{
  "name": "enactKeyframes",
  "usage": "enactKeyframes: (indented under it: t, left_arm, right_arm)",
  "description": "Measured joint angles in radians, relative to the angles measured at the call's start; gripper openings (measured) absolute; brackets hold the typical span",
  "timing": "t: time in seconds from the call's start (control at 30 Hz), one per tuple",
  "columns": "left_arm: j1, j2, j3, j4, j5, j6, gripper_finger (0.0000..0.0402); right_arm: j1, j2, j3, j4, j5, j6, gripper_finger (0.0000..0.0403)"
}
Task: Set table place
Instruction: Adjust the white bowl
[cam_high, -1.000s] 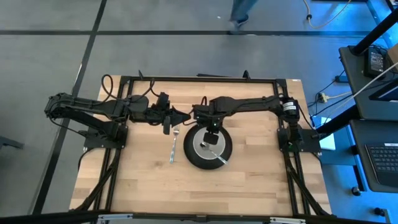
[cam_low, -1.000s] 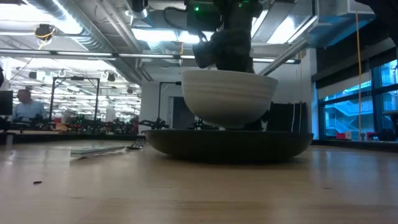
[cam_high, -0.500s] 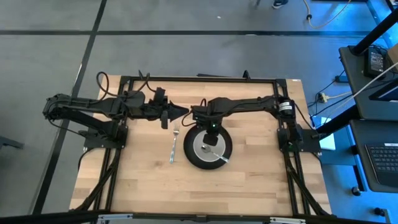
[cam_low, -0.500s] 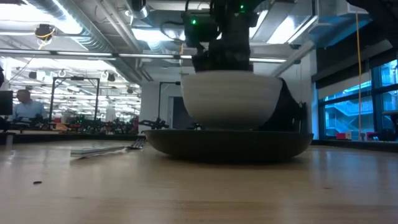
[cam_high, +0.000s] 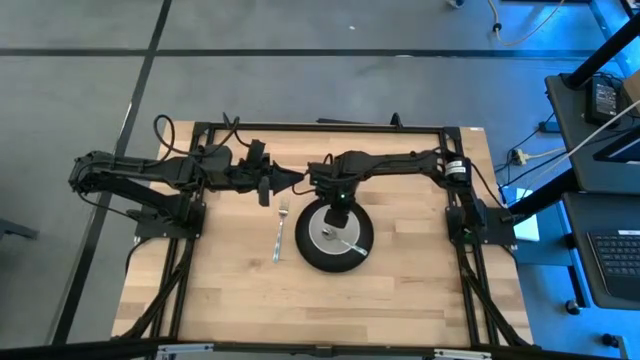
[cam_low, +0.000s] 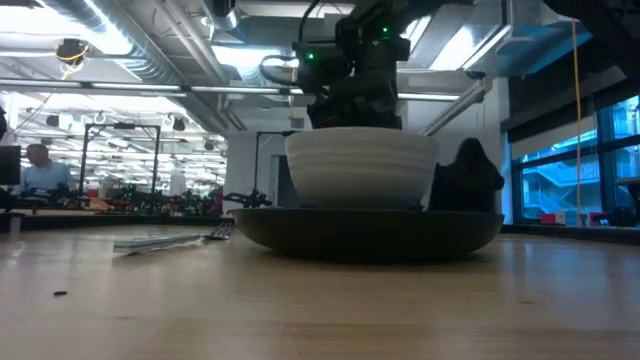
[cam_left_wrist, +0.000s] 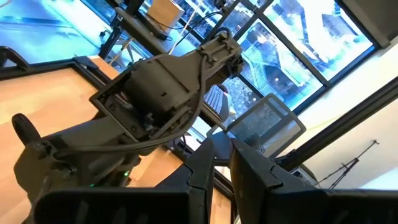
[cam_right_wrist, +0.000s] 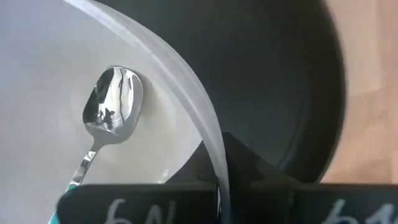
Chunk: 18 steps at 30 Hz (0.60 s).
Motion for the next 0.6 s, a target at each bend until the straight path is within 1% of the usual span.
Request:
enactKeyframes:
  t: [0.13,0.23,0.43,0.6]
  left_arm:
    - [0.0,0.0,0.0,0.0,0.0,0.0,0.0043]
    - [0.0,0.0,0.0,-0.001,0.0,0.0,0.0043]
    - [0.0,0.0,0.0,-0.001,0.0,0.0,0.0043]
    - [0.0,0.0,0.0,-0.001,0.0,0.0,0.0043]
  right_arm:
    - [-0.006,0.0,-0.03,0.003,-0.05,0.0,0.0007]
    - [-0.005,0.0,-0.043,0.009,-0.036,0.002,0.0008]
    - [-0.005,0.0,-0.043,0.066,-0.036,0.004,0.0008]
    - [-0.005,0.0,-0.043,0.075,-0.035,0.003,0.0009]
